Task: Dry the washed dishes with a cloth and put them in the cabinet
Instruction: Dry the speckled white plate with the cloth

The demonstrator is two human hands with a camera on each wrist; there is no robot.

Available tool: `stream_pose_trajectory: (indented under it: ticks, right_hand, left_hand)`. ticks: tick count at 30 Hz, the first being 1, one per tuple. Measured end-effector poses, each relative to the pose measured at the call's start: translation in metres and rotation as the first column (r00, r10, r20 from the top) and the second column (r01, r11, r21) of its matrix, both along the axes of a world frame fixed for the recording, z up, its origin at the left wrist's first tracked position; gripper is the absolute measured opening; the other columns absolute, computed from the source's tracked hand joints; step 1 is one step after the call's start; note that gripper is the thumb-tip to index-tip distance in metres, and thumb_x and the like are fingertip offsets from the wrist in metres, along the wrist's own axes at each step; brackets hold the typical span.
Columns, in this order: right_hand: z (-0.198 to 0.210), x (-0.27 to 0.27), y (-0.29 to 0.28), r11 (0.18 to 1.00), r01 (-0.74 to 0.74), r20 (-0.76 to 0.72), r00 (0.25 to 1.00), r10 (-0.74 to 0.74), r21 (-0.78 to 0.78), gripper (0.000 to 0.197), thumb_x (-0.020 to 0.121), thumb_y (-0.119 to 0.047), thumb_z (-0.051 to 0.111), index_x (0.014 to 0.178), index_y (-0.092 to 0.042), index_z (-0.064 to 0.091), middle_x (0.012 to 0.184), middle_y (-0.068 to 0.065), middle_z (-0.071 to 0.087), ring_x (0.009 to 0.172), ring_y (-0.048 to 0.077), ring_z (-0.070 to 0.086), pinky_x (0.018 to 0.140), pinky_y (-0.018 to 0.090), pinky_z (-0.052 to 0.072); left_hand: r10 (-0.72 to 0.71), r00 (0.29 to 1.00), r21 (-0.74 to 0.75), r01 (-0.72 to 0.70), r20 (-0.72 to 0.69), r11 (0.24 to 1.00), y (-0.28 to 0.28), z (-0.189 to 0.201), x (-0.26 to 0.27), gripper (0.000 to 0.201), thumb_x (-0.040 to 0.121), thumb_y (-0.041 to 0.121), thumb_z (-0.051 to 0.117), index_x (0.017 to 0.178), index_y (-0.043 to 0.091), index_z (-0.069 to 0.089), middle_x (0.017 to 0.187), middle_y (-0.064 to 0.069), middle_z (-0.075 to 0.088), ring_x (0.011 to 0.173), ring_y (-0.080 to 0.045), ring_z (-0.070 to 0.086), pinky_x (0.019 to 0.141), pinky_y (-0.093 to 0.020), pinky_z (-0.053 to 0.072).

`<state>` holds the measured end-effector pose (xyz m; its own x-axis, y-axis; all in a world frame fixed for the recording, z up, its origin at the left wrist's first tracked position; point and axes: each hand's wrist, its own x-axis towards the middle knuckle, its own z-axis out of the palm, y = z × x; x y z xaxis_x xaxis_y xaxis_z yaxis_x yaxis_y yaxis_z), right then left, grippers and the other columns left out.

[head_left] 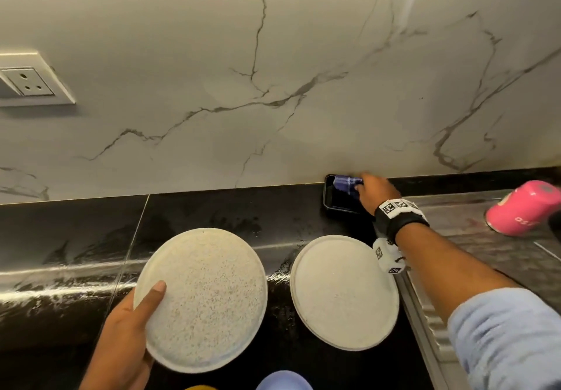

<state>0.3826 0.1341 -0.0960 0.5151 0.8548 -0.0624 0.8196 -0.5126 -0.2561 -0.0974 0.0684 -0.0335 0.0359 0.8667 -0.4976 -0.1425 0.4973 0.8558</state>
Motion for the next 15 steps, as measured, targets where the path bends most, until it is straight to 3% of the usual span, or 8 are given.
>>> stream_pose_trajectory:
  ticks: [2, 4, 5, 7, 9, 11, 13, 15]
  right_hand:
    - [0.023, 0.000, -0.010, 0.978, 0.118, -0.156, 0.983, -0.092, 0.170, 0.015, 0.099, -0.026, 0.052, 0.103, -0.014, 0.061, 0.097, 0.015, 0.066, 0.090, 0.036, 0.062, 0.076, 0.038, 0.049]
    - [0.048, -0.009, -0.027, 0.897, 0.263, -0.415, 0.904, -0.100, 0.356, 0.015, 0.098, -0.022, 0.057, 0.098, -0.009, 0.065, 0.090, 0.011, 0.065, 0.085, 0.029, 0.061, 0.074, 0.036, 0.046]
    - [0.061, -0.020, -0.038, 0.830, 0.361, -0.587, 0.808, -0.051, 0.425, 0.015, 0.098, -0.018, 0.059, 0.098, -0.005, 0.067, 0.090, 0.011, 0.067, 0.084, 0.028, 0.062, 0.076, 0.038, 0.048]
    - [0.080, -0.051, -0.065, 0.723, 0.561, -0.875, 0.468, 0.124, 0.403, 0.019, 0.097, -0.015, 0.059, 0.108, -0.003, 0.069, 0.099, 0.013, 0.073, 0.088, 0.028, 0.069, 0.081, 0.041, 0.055]
    - [0.088, -0.090, -0.091, 0.717, 0.644, -0.957, 0.090, 0.276, 0.267, 0.033, 0.096, -0.022, 0.060, 0.124, -0.006, 0.065, 0.117, 0.015, 0.071, 0.106, 0.033, 0.068, 0.093, 0.047, 0.053]
    - [0.090, -0.132, -0.112, 0.735, 0.663, -0.927, -0.172, 0.333, 0.141, 0.042, 0.096, -0.029, 0.058, 0.133, -0.010, 0.059, 0.127, 0.015, 0.067, 0.116, 0.035, 0.064, 0.099, 0.050, 0.051]
    - [0.093, -0.176, -0.125, 0.749, 0.656, -0.882, -0.296, 0.366, 0.091, 0.037, 0.099, -0.029, 0.050, 0.130, -0.012, 0.061, 0.125, 0.013, 0.068, 0.108, 0.032, 0.068, 0.088, 0.046, 0.058]
    - [0.096, -0.218, -0.130, 0.760, 0.637, -0.878, -0.283, 0.386, 0.128, 0.035, 0.102, -0.026, 0.046, 0.129, -0.010, 0.061, 0.121, 0.016, 0.069, 0.104, 0.032, 0.070, 0.081, 0.044, 0.060]
  left_hand:
    - [0.006, 1.000, -0.004, -0.006, 0.014, 1.000, 0.003, 0.002, -0.002, 0.024, 0.099, 0.022, 0.057, 0.120, 0.013, 0.064, 0.109, -0.016, 0.073, 0.104, -0.040, 0.065, 0.084, -0.052, 0.052]
    - [0.000, 0.999, 0.013, 0.000, 0.033, 1.000, 0.006, 0.005, -0.002, 0.015, 0.099, 0.022, 0.056, 0.111, 0.017, 0.065, 0.111, -0.016, 0.071, 0.103, -0.040, 0.065, 0.083, -0.052, 0.052]
    - [-0.002, 0.999, 0.024, 0.001, 0.045, 1.000, 0.006, 0.007, -0.003, 0.013, 0.099, 0.022, 0.056, 0.108, 0.017, 0.065, 0.110, -0.016, 0.071, 0.103, -0.039, 0.065, 0.081, -0.050, 0.052]
    - [-0.005, 0.998, 0.050, 0.002, 0.069, 0.999, 0.004, 0.010, -0.004, 0.014, 0.099, 0.024, 0.056, 0.108, 0.016, 0.065, 0.106, -0.014, 0.074, 0.103, -0.037, 0.066, 0.079, -0.048, 0.053]
    - [-0.010, 0.993, 0.075, 0.001, 0.114, 0.997, 0.000, 0.012, -0.006, 0.021, 0.099, 0.026, 0.056, 0.115, 0.016, 0.065, 0.107, -0.010, 0.076, 0.107, -0.035, 0.066, 0.082, -0.049, 0.054]
    - [-0.009, 0.987, 0.111, -0.009, 0.159, 0.994, -0.005, 0.016, -0.011, 0.031, 0.100, 0.030, 0.055, 0.126, 0.016, 0.063, 0.113, -0.008, 0.076, 0.112, -0.033, 0.066, 0.086, -0.050, 0.054]
    - [-0.019, 0.981, 0.147, -0.011, 0.196, 0.989, -0.013, 0.021, -0.017, 0.036, 0.101, 0.033, 0.051, 0.132, 0.017, 0.060, 0.117, -0.006, 0.075, 0.110, -0.030, 0.070, 0.083, -0.047, 0.060]
    - [-0.039, 0.976, 0.191, -0.003, 0.214, 0.982, -0.020, 0.026, -0.025, 0.036, 0.101, 0.034, 0.049, 0.132, 0.019, 0.059, 0.119, -0.004, 0.074, 0.105, -0.024, 0.073, 0.076, -0.040, 0.064]
